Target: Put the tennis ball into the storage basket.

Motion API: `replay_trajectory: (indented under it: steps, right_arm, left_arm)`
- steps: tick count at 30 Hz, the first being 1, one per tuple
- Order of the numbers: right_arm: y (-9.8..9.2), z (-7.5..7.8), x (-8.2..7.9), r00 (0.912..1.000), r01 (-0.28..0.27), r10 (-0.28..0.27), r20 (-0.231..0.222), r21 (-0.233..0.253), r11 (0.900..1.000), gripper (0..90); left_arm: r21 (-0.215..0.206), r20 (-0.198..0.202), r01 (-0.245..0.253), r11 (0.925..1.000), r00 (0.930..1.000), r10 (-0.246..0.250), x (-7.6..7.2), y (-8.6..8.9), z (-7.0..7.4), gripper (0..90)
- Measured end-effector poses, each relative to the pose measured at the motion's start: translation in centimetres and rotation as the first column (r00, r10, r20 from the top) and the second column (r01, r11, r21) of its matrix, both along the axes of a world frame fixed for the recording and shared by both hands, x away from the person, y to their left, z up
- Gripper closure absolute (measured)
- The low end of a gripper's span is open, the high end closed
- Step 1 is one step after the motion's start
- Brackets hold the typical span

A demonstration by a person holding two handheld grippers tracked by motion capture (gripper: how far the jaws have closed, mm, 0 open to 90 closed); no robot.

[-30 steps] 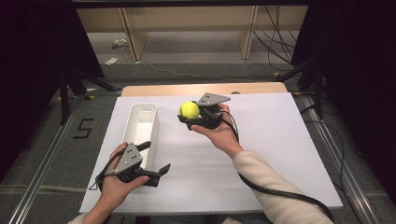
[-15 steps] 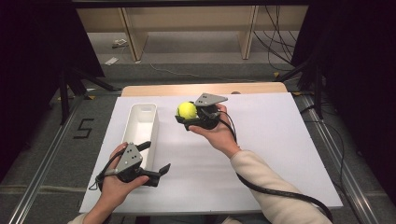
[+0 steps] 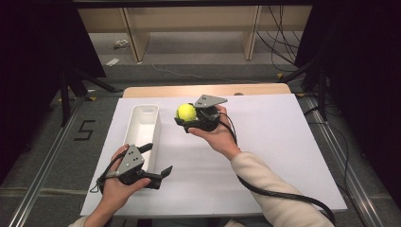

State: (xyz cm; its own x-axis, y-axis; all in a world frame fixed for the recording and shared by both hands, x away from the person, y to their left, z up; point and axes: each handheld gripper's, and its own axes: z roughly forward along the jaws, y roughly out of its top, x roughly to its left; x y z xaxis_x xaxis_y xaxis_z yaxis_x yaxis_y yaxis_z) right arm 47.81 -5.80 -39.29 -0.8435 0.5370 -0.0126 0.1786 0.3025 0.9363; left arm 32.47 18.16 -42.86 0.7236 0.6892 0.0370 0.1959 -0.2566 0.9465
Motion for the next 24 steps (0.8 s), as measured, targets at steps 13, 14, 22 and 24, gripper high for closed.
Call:
replay_trajectory:
  steps: [13,14,22,24]
  right_arm:
    - [0.42,0.0,-0.04,1.0,-0.006,0.006,-0.001,0.003,1.0,26.9]
    - [0.46,0.0,-0.03,1.0,-0.006,0.006,0.0,0.002,1.0,26.9]
    - [0.79,0.04,-0.05,0.9999,-0.013,0.013,0.001,0.005,1.0,26.9]
    - [0.88,0.06,-0.08,0.9999,-0.015,0.015,-0.004,0.007,1.0,26.9]
  left_arm:
    - [0.002,0.002,0.002,1.0,1.0,-0.002,-0.01,0.0,0.02,0.1]
    - [0.001,0.002,0.002,1.0,1.0,-0.002,-0.01,0.0,0.01,0.1]
    - [0.002,0.003,0.001,1.0,1.0,-0.001,-0.02,0.0,0.02,0.1]
    - [0.002,0.003,0.001,1.0,1.0,-0.001,-0.02,0.0,0.02,0.1]
